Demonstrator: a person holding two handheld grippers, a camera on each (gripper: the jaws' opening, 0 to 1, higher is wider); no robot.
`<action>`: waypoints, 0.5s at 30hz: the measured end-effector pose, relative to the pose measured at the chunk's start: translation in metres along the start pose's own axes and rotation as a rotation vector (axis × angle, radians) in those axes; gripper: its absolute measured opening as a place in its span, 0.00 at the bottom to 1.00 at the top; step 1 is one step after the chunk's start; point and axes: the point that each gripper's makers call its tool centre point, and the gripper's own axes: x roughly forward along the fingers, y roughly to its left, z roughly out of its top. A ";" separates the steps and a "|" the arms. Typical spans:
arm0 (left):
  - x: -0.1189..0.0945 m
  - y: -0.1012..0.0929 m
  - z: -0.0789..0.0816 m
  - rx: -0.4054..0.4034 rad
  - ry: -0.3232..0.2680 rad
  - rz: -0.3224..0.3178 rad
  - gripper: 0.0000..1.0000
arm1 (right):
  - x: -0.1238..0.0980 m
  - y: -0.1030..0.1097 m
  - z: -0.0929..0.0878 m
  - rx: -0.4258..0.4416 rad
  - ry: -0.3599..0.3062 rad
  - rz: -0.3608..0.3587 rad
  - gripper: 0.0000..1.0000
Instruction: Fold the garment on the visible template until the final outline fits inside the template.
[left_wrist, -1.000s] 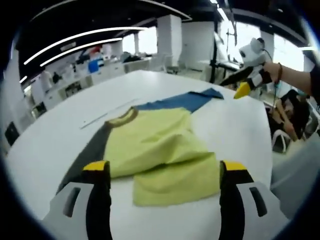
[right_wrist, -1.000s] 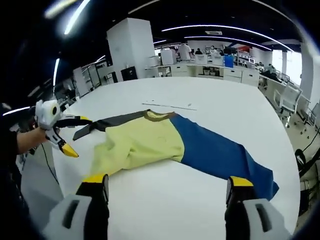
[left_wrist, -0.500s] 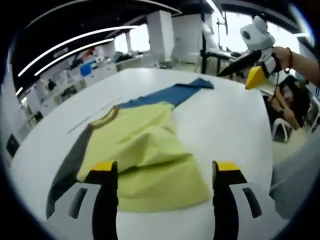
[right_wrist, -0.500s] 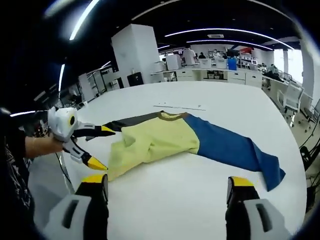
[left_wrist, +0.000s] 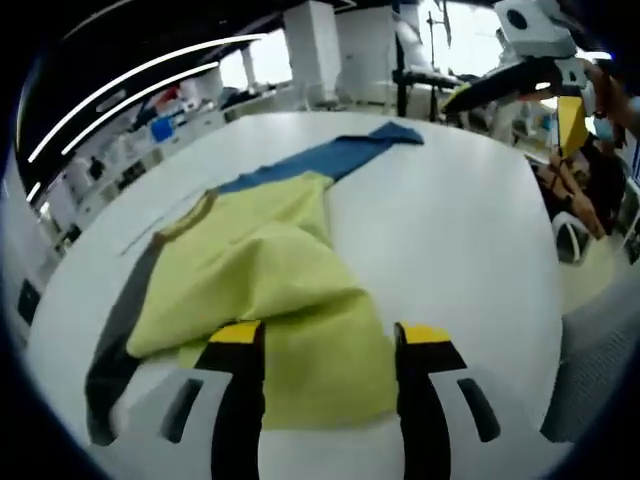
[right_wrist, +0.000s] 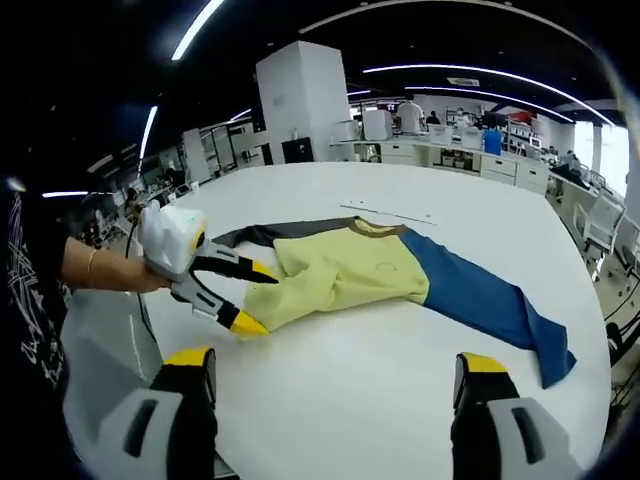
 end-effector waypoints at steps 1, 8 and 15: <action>0.001 0.000 -0.001 -0.003 0.000 0.000 0.36 | 0.000 0.000 -0.001 0.000 0.002 -0.002 0.99; 0.008 0.007 -0.009 0.030 0.035 0.031 0.07 | -0.002 0.004 -0.007 0.035 0.004 0.002 0.97; -0.002 0.009 0.012 0.036 -0.013 0.000 0.00 | 0.000 0.007 -0.006 0.028 0.004 0.001 0.96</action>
